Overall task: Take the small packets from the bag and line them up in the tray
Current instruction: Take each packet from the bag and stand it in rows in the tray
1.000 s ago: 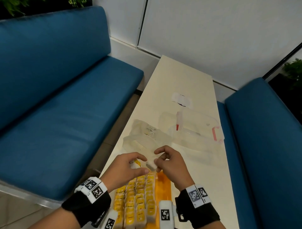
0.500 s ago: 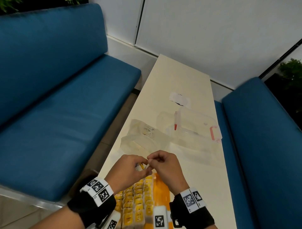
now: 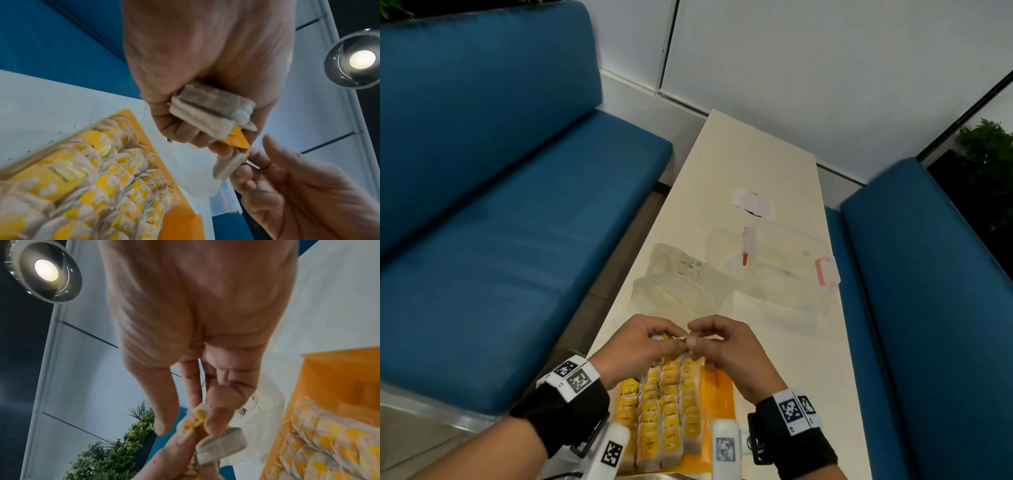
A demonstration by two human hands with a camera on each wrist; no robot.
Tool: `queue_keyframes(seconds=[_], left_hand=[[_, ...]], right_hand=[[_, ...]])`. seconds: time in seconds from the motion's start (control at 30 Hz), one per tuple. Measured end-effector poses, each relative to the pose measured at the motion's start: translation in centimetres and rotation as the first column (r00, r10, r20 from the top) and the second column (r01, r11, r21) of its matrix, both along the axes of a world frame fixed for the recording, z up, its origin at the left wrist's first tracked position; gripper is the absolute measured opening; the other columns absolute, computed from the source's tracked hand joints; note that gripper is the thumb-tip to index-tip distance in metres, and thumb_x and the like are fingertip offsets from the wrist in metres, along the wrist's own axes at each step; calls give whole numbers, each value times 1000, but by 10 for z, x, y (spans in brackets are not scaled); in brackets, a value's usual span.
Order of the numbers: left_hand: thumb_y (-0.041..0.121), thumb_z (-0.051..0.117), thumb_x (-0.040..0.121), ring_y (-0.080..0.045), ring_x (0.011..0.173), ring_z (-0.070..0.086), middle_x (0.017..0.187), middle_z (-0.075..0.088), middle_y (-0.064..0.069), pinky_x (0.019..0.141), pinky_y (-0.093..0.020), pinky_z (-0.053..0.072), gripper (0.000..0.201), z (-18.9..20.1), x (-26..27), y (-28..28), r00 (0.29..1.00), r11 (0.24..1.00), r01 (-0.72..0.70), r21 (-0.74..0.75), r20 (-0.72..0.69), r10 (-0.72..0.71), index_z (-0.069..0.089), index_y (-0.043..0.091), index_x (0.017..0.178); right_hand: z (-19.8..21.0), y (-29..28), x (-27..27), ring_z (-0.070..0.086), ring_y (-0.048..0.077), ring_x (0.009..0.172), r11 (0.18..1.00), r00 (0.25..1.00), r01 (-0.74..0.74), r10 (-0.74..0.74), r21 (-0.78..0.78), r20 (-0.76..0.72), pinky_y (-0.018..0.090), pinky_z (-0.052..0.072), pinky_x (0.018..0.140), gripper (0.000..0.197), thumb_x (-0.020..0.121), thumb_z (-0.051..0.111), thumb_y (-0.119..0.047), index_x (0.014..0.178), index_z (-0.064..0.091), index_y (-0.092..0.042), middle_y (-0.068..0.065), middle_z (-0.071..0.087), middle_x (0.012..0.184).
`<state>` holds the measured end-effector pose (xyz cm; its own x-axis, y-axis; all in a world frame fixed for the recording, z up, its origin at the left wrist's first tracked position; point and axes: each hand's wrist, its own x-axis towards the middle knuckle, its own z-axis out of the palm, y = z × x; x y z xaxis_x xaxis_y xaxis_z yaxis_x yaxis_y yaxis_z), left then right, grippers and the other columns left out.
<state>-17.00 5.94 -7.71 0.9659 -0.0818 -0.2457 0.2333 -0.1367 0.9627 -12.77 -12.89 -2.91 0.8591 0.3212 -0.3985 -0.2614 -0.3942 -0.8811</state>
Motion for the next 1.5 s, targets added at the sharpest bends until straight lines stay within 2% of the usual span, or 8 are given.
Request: queue_keyframes(seconds=[0.2,0.43,0.57,0.7,0.97,1.1,1.33,1.5], left_hand=[[23,80,87,-12,86,73,90,78,3,81,-30,58,7,1,-4,-3,999,999,34,-12,23,-34,81,26,93],[24,79,86,7,47,55,53,61,24,45,-9,39,10,-1,-4,-9,996,968,66,241,38,-77,73,22,80],[30,81,84,5,62,60,71,70,14,62,-16,48,7,-6,-4,-8,996,973,74,220,34,-83,77,25,80],[28,79,87,9,65,62,69,67,28,60,-9,43,2,-6,-7,-6,994,968,103,230,23,-111,79,30,87],[50,70,90,-9,94,61,111,66,9,77,-28,54,35,-33,-19,35,988,835,-72,546,-77,135,66,40,123],[45,67,93,-5,80,63,103,64,10,51,-21,45,28,-51,-25,37,984,836,-23,548,-137,117,64,44,121],[40,65,95,-14,89,66,101,72,6,77,-34,58,14,-67,-22,37,972,840,-164,516,-58,226,73,34,104],[39,64,95,-14,90,66,99,73,7,78,-33,58,12,-69,-21,39,974,846,-164,507,-55,222,73,35,103]], right_hand=[[-2,1,-7,63,10,56,1000,992,4,1,-31,128,16,45,53,7,84,76,-8,84,75,-1,5,70,64],[-9,-5,-15,61,11,52,995,991,38,-26,-93,131,17,43,51,6,90,67,-6,86,69,-2,10,67,62],[-7,-7,-20,67,14,59,999,999,-7,9,-39,45,24,46,52,9,91,66,-2,97,65,5,14,72,72],[-5,-10,-20,61,7,48,996,998,-2,7,-90,54,21,45,49,8,90,65,3,95,67,9,20,71,72],[-20,-37,-34,64,13,48,952,990,-127,105,-280,-92,25,46,45,11,88,64,3,85,58,-5,12,67,64],[-36,-41,-50,69,22,55,870,963,-247,173,-427,-204,36,56,57,13,87,61,2,87,58,-10,18,70,68],[-63,-31,-63,76,26,71,745,933,-343,200,-572,-300,33,59,57,23,83,55,3,89,53,-20,13,69,93],[-80,-25,-63,70,17,61,699,925,-366,201,-614,-323,34,60,66,25,84,52,0,97,50,-21,9,68,94]])
